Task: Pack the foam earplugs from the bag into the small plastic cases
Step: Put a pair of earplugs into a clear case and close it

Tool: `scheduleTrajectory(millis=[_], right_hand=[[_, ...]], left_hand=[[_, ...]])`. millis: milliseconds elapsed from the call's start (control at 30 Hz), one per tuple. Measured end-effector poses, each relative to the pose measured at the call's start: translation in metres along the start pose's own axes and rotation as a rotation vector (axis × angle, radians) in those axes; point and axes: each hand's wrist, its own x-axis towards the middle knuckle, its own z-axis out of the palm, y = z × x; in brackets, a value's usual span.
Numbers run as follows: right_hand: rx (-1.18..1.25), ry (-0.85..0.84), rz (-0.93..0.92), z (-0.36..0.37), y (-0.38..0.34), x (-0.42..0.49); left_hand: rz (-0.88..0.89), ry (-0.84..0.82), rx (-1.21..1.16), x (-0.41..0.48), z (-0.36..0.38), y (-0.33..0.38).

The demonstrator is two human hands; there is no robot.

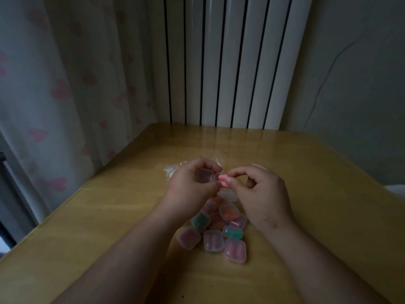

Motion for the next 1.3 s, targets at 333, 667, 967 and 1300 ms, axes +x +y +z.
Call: scheduleTrajectory(millis=[333,667,967,1300], right_hand=[[0.229,-0.109,0.269,0.003,0.0,0.0],[0.556,-0.025,0.518,-0.002,-0.007,0.004],[0.666,-0.007,0.584,0.001,-0.002,0.004],[0.457,-0.013,0.495,-0.01,-0.003,0.007]], left_hand=[[-0.013,-0.026,-0.064,-0.002,-0.002,0.004],[-0.172,-0.072,-0.539,0.003,-0.002,0.008],[-0.068,-0.111,-0.259,0.0,-0.007,0.004],[-0.076,0.141,-0.045,0.003,-0.005,0.0]])
